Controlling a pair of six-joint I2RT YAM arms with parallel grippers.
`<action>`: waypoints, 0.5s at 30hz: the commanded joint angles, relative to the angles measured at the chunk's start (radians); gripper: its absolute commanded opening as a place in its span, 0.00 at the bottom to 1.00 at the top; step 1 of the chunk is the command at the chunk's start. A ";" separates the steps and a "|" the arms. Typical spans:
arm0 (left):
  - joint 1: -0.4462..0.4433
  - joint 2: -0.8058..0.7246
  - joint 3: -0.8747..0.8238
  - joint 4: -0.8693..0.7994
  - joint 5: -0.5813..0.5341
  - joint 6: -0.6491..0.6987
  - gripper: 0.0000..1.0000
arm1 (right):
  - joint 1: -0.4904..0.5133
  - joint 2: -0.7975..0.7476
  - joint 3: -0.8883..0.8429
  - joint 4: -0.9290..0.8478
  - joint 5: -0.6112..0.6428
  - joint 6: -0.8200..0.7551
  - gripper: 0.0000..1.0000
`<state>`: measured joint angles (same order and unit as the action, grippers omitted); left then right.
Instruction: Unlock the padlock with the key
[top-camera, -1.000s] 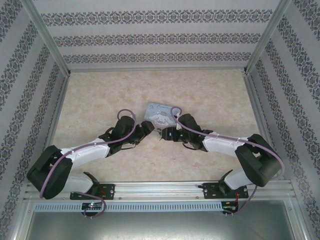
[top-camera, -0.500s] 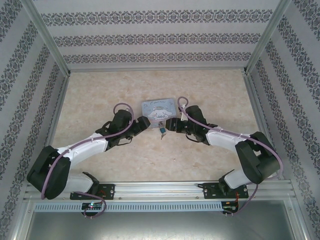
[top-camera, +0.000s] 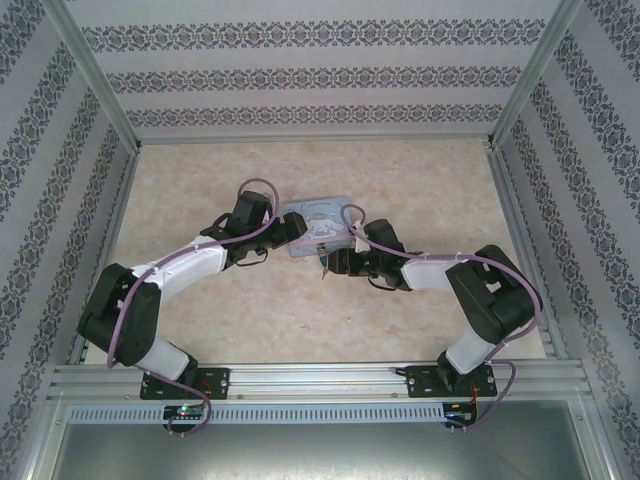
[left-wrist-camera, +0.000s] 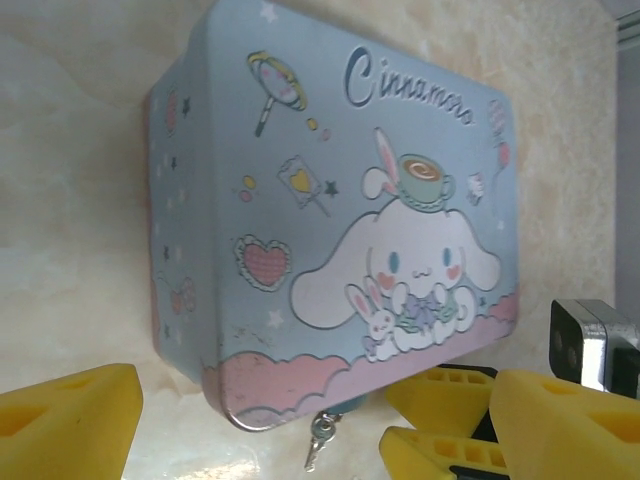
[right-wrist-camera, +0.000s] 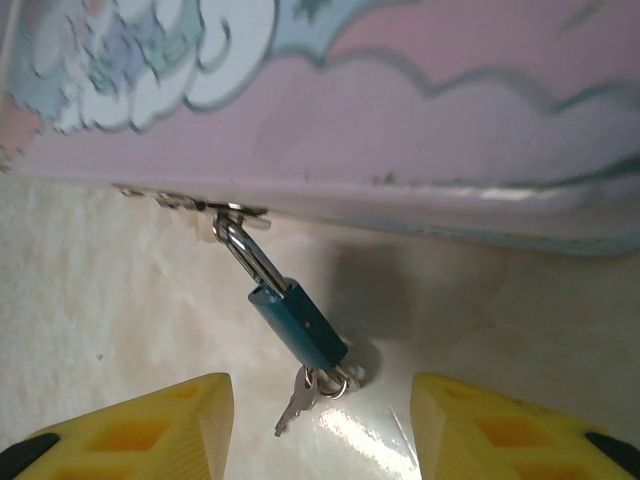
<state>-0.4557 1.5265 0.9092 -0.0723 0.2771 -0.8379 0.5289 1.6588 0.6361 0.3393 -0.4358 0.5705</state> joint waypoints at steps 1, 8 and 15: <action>0.016 0.035 0.033 -0.048 0.030 0.042 0.90 | 0.023 0.045 0.044 0.055 -0.028 -0.024 0.51; 0.021 0.070 0.040 -0.041 0.052 0.042 0.90 | 0.030 0.107 0.081 0.070 -0.039 -0.023 0.47; 0.022 0.071 0.028 -0.029 0.057 0.031 0.90 | 0.014 0.127 0.089 0.078 -0.066 -0.021 0.20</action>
<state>-0.4492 1.5936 0.9230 -0.0906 0.3214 -0.8185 0.5472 1.7710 0.7189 0.4004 -0.4686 0.5613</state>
